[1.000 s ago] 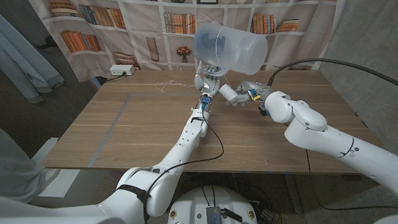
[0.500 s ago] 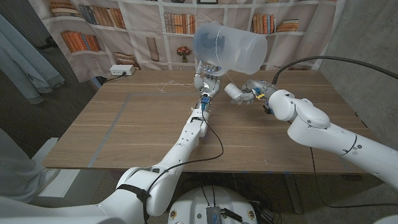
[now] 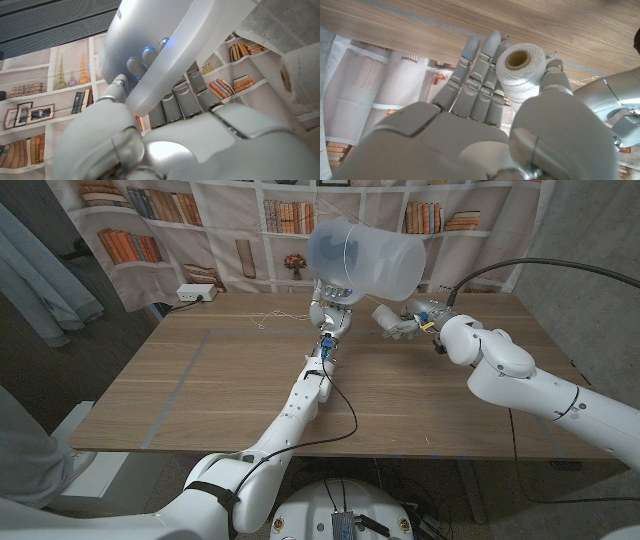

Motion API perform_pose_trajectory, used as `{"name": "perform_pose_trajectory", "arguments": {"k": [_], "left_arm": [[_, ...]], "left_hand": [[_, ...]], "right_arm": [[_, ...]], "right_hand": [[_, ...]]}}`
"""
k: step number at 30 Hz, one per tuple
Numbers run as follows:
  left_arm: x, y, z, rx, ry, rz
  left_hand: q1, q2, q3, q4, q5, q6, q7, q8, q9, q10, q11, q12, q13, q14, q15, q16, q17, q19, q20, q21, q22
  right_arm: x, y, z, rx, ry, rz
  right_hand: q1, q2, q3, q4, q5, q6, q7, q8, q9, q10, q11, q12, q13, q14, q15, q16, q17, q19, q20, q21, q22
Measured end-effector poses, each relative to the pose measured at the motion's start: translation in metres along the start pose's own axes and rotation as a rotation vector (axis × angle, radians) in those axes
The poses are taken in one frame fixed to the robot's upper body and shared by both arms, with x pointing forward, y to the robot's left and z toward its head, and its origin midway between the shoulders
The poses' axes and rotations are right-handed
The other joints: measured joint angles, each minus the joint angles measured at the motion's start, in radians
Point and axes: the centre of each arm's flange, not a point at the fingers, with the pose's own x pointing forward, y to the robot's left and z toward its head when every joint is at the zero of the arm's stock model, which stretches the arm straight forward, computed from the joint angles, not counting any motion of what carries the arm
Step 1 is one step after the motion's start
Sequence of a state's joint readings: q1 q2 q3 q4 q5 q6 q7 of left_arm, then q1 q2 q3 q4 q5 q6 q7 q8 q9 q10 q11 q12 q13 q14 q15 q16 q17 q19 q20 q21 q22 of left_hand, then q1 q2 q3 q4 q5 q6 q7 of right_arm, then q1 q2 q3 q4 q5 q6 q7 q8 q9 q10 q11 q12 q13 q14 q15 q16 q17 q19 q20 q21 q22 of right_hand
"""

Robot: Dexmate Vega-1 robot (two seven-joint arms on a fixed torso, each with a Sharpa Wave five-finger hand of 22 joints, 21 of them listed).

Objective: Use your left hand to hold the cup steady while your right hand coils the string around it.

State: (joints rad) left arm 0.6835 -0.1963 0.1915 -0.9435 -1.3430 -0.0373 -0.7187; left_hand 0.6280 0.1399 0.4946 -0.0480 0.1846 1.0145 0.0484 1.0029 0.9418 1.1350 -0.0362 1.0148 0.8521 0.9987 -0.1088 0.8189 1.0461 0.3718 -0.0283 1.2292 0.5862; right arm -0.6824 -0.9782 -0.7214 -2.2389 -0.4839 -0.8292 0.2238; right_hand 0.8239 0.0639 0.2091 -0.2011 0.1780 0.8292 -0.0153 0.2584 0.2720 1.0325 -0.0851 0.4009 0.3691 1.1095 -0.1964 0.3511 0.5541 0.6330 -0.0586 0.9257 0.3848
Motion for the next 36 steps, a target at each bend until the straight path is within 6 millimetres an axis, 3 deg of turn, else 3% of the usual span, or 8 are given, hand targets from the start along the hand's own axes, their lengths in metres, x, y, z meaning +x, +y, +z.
{"name": "perform_pose_trajectory", "arguments": {"k": [36], "left_arm": [[-0.025, 0.013, -0.013, -0.013, 0.085, 0.017]], "left_hand": [[-0.009, 0.009, 0.003, -0.004, -0.004, -0.002, 0.002, 0.015, 0.001, 0.000, -0.001, -0.005, -0.009, 0.013, 0.005, -0.011, -0.004, 0.005, 0.005, -0.033, -0.025]], "right_arm": [[0.009, -0.032, -0.005, -0.076, -0.022, -0.070]], "right_hand": [[-0.001, 0.001, 0.000, 0.000, -0.001, 0.000, 0.000, -0.009, 0.005, 0.000, 0.000, -0.009, 0.006, 0.004, -0.006, -0.008, 0.009, -0.010, -0.003, 0.033, -0.014]]}}
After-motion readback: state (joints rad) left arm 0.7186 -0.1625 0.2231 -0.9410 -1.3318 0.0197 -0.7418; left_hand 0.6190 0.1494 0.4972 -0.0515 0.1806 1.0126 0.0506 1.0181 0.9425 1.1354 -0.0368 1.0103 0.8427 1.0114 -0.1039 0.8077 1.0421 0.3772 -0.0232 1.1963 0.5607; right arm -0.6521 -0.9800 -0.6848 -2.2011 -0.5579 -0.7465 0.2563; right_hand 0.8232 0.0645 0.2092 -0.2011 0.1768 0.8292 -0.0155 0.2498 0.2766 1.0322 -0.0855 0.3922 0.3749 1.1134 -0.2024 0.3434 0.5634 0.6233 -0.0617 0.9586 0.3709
